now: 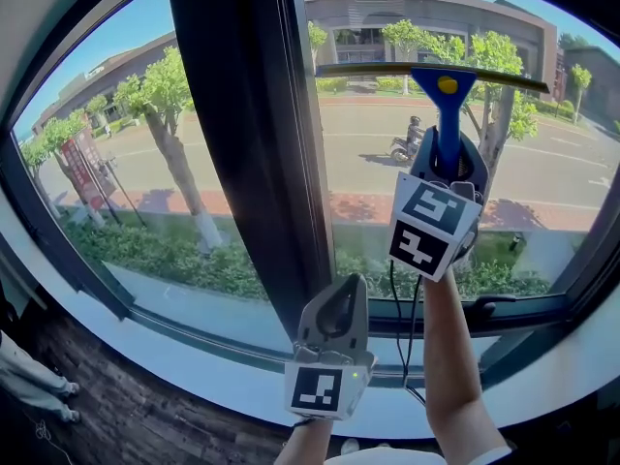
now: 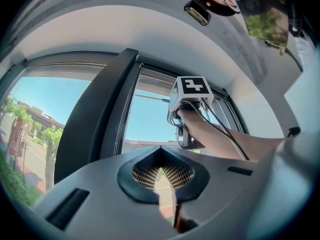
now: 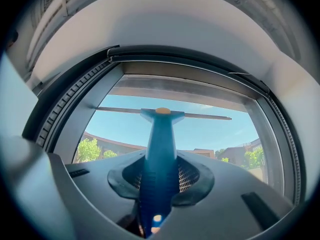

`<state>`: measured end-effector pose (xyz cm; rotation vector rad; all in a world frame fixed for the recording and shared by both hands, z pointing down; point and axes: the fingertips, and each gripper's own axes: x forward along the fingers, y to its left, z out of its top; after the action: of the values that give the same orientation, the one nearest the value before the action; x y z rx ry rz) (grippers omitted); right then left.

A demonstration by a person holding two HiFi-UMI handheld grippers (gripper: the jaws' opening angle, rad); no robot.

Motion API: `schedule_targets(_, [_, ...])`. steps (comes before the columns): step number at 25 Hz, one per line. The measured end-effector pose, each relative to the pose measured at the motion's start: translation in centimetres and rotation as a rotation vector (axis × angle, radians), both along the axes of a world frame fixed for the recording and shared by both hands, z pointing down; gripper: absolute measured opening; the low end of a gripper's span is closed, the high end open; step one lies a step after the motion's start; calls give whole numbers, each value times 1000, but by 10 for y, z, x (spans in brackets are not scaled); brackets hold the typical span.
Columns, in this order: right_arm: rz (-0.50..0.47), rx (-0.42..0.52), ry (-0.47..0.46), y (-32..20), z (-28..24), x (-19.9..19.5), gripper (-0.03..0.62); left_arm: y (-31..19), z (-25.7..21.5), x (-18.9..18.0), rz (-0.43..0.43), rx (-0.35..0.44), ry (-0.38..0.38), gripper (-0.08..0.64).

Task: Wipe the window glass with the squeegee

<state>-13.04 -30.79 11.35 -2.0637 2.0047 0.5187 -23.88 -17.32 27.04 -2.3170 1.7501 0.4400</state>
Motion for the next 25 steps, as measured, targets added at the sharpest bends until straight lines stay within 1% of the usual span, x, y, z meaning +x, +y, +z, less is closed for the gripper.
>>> schedule_targets(18, [-7, -121, 26, 7, 73, 4, 114, 9, 16, 6, -18, -54, -6, -6])
schedule_targets(25, [-8, -163, 50, 11, 95, 2, 114, 12, 25, 5, -29, -80, -22, -6])
